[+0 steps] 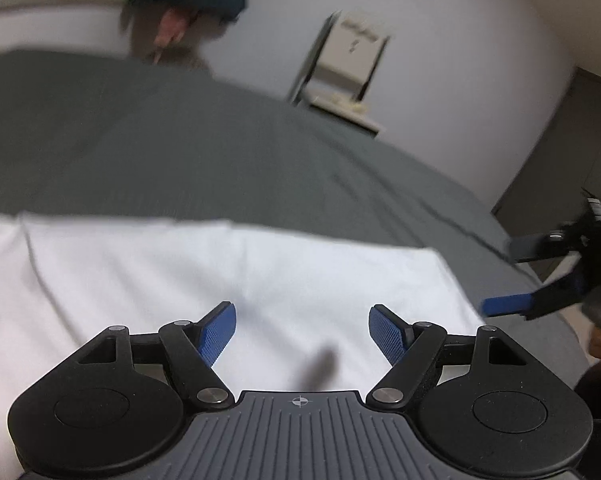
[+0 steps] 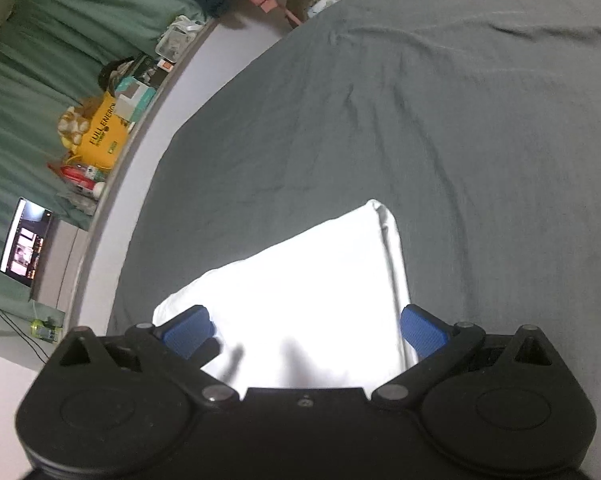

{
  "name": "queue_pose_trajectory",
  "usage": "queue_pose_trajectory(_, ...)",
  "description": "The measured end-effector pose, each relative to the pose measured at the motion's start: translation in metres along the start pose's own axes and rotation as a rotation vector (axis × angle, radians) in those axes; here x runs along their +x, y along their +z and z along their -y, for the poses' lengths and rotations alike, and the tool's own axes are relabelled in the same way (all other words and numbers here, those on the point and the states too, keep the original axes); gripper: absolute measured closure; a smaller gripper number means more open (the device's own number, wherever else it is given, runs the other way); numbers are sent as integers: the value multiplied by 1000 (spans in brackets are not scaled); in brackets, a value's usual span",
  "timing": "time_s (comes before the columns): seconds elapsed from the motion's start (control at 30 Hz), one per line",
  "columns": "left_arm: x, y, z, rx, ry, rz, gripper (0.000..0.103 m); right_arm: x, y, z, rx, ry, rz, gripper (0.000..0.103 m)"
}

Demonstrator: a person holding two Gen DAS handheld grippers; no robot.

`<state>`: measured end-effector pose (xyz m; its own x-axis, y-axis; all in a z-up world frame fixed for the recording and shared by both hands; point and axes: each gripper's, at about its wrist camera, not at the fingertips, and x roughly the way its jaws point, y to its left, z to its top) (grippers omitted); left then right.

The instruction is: Fold clothes

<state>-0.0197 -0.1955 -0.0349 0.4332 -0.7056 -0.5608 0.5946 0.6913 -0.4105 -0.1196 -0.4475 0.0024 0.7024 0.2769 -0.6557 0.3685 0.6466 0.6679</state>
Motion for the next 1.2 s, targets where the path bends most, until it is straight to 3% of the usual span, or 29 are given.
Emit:
queue_pose_trajectory(0.13,10,-5,-15,-129,-38,18,26,3,-8,6,12,-74,18,0)
queue_pose_trajectory(0.4,22,-1,-11,-105,-20,48,26,24,-16,13,32,-132,-14,0)
queue_pose_trajectory(0.5,27,-3,-12,-99,-22,66,26,24,-18,14,39,-122,5,0)
queue_pose_trajectory(0.67,20,-7,-6,-64,12,98,26,22,-19,31,128,-35,96,0)
queue_pose_trajectory(0.77,10,-6,2,-4,39,174,26,20,-20,42,170,11,120,0)
queue_pose_trajectory(0.93,17,8,-10,33,33,149,26,19,-18,47,184,22,122,0)
queue_pose_trajectory(1.03,22,10,-19,-32,26,120,26,24,-11,40,162,9,95,0)
queue_pose_trajectory(1.2,17,4,-7,-39,78,93,26,24,-8,35,121,1,55,0)
